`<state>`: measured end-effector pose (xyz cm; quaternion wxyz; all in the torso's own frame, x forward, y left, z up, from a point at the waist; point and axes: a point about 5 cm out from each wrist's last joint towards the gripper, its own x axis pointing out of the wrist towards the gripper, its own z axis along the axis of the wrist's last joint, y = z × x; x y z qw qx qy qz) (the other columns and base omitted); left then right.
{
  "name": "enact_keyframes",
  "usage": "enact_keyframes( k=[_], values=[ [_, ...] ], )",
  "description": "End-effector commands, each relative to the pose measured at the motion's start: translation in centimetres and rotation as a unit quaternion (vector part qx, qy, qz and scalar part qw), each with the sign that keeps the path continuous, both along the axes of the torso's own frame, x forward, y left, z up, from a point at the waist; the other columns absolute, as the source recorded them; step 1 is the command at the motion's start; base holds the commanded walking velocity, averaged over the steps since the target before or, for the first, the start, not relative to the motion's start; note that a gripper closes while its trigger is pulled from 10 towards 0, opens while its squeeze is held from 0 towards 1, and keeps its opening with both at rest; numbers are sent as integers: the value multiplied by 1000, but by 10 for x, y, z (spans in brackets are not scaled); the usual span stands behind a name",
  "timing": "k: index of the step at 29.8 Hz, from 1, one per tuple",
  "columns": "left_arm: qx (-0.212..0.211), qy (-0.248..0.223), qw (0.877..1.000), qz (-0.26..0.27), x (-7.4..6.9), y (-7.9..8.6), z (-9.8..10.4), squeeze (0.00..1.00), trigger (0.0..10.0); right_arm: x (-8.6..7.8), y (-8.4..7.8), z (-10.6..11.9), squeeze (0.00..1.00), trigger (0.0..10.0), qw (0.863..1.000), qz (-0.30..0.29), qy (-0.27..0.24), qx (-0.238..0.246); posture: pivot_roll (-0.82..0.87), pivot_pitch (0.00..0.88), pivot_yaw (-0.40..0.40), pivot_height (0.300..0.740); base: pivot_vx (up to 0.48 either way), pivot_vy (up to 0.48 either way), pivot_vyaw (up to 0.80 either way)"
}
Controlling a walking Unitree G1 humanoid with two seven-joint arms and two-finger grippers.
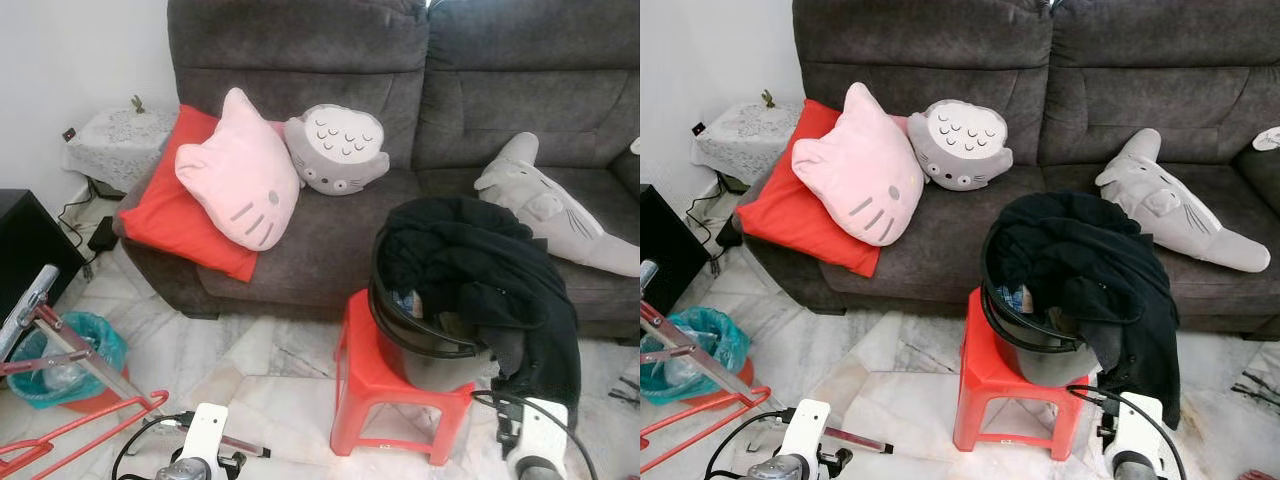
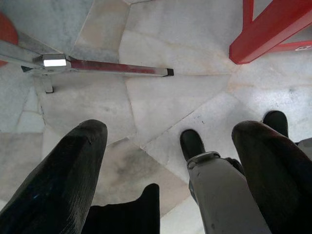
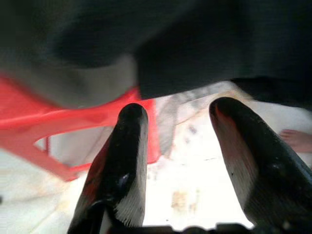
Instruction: Hang hanger
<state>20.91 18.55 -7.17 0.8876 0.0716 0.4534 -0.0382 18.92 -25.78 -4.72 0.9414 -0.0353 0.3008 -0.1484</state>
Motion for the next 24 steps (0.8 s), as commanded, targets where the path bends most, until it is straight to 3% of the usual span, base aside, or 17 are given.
enact_keyframes(
  k=[1, 7, 12, 17, 24],
  values=[
    [8, 9, 1000, 2, -4, 3, -2, 0, 10000, -3, 7, -4, 0, 10000, 999, 31, 17, 9, -27, 0, 40, 740, 0, 0, 0],
    [8, 8, 1000, 1, -4, 3, -2, 0, 10000, -2, 17, -6, 0, 10000, 996, 79, 20, 20, -27, 0, 40, 740, 0, 0, 0],
    [8, 9, 1000, 1, -3, 3, -2, 0, 10000, 6, 23, 4, 0, 10000, 992, 122, -26, 23, -30, 0, 40, 740, 0, 0, 0],
    [8, 9, 1000, 0, -3, 3, -2, 0, 10000, 8, 19, 13, 0, 10000, 993, 89, -71, -1, -30, 0, 38, 740, 0, 0, 0],
    [8, 9, 1000, 0, -4, 3, -2, 0, 10000, 4, 18, 16, 0, 10000, 993, 69, -93, -5, -33, 0, 38, 740, 0, 0, 0]
  ],
)
